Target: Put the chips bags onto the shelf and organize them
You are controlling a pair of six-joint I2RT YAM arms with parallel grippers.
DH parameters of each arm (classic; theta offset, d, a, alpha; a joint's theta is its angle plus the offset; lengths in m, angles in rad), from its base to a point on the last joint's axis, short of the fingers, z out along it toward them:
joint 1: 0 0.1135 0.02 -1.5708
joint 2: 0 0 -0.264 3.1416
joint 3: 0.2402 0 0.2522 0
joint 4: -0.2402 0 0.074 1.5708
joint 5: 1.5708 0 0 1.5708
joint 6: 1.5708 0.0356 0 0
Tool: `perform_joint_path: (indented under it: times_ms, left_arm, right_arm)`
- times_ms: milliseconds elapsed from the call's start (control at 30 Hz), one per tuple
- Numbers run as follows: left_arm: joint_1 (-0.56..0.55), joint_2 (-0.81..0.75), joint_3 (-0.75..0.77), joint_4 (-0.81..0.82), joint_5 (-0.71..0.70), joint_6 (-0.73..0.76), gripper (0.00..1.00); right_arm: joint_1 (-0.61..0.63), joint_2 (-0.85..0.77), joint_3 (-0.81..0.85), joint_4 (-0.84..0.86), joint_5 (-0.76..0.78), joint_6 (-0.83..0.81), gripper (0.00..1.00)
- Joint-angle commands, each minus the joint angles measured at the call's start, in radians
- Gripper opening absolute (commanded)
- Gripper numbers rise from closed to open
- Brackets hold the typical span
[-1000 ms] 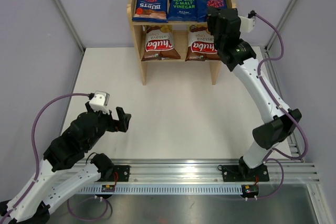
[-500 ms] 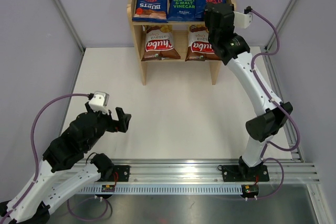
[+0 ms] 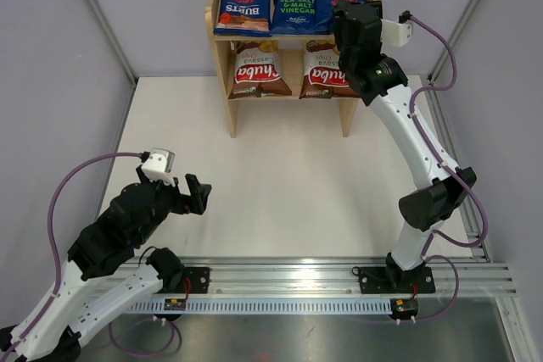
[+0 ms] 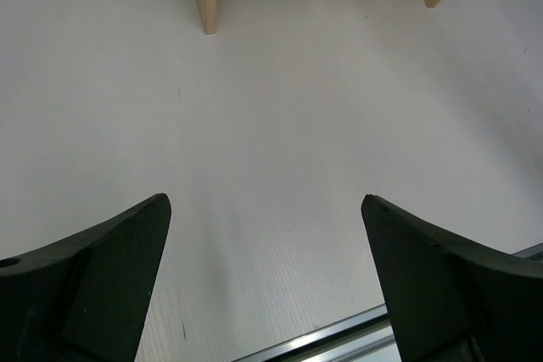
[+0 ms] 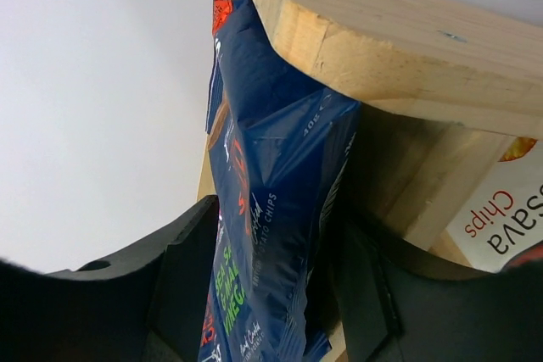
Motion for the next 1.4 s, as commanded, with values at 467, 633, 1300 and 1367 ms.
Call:
perform_joint_path:
  times_ms: [467, 633, 1300, 1367]
  left_arm:
    - [-0.004, -0.018, -0.006, 0.045, -0.017, -0.010, 0.99]
    - [-0.004, -0.022, -0.007, 0.044, -0.022, -0.010, 0.99]
    - [-0.003, -0.021, -0.003, 0.038, -0.080, -0.024, 0.99]
    - [0.005, -0.015, 0.004, 0.024, -0.129, -0.036, 0.99]
  right_arm:
    - [-0.013, -0.170, -0.157, 0.003, 0.044, -0.037, 0.42]
    - [-0.023, -0.154, -0.154, 0.014, 0.035, -0.041, 0.41]
    - [-0.029, -0.211, -0.092, 0.008, -0.026, -0.101, 0.91]
    - [-0.029, -0.249, -0.113, 0.001, -0.029, -0.156, 1.00]
